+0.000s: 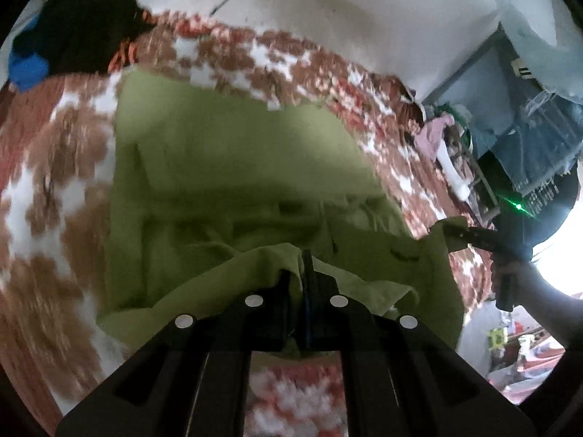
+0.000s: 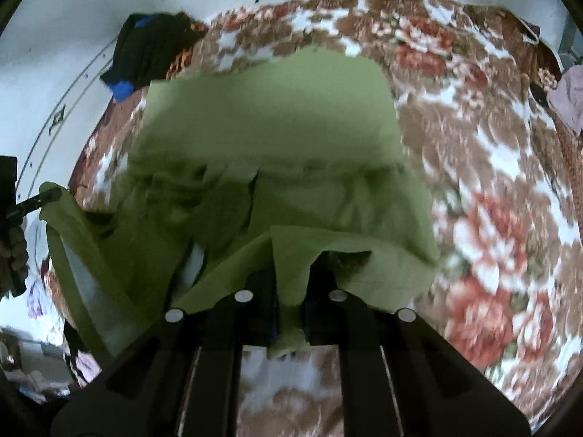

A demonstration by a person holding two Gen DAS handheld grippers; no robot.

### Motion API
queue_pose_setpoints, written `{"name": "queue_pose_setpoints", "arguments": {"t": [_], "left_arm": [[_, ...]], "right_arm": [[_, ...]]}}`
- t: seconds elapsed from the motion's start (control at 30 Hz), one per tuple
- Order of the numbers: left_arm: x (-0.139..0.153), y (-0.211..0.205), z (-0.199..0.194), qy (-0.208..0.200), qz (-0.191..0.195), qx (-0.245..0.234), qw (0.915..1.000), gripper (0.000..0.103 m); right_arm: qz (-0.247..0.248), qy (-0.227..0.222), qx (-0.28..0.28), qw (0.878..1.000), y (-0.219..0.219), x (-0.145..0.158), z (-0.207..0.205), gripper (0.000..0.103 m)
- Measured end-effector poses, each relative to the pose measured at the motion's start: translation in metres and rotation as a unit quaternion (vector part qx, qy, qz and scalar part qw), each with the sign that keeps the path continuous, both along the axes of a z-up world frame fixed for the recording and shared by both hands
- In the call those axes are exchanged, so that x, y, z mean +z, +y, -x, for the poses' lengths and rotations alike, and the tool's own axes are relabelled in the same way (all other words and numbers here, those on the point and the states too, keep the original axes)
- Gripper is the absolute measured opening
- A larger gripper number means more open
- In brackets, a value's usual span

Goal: Fold large clothes
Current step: 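Lift the edge with both grippers and fold it over the jacket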

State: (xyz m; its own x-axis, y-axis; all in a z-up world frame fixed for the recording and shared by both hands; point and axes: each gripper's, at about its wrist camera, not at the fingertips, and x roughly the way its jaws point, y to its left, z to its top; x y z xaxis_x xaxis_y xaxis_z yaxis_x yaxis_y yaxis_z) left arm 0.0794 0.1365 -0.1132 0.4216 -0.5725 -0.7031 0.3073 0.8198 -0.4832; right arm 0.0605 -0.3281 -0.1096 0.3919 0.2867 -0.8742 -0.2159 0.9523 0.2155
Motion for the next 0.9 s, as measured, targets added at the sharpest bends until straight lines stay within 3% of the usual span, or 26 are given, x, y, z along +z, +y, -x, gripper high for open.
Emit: {"name": "queue_pose_setpoints", "arguments": {"t": [0.27, 0.37, 0.63, 0.73, 0.9], "left_arm": [[0.032, 0.012, -0.103, -0.07, 0.011, 0.006, 0.9975, 0.005], [0.031, 0.02, -0.148, -0.075, 0.009, 0.016, 0.997, 0.005], [-0.012, 0.047, -0.265, -0.049, -0.001, 0.037, 0.9981, 0.005], [-0.037, 0.065, -0.309, -0.03, 0.003, 0.065, 0.9974, 0.005], [-0.076, 0.083, -0.355, 0.013, -0.037, 0.079, 0.9961, 0.005]], "right_arm": [[0.014, -0.068, -0.018, 0.997, -0.013, 0.028, -0.107, 0.01], [0.01, -0.08, -0.022, 0.996, -0.012, 0.032, -0.153, 0.01], [0.041, -0.097, 0.006, 0.994, 0.022, 0.002, -0.283, 0.009], [0.052, -0.099, 0.004, 0.994, 0.022, -0.016, -0.331, 0.009], [0.072, -0.081, -0.003, 0.994, 0.014, -0.054, -0.39, 0.01]]}}
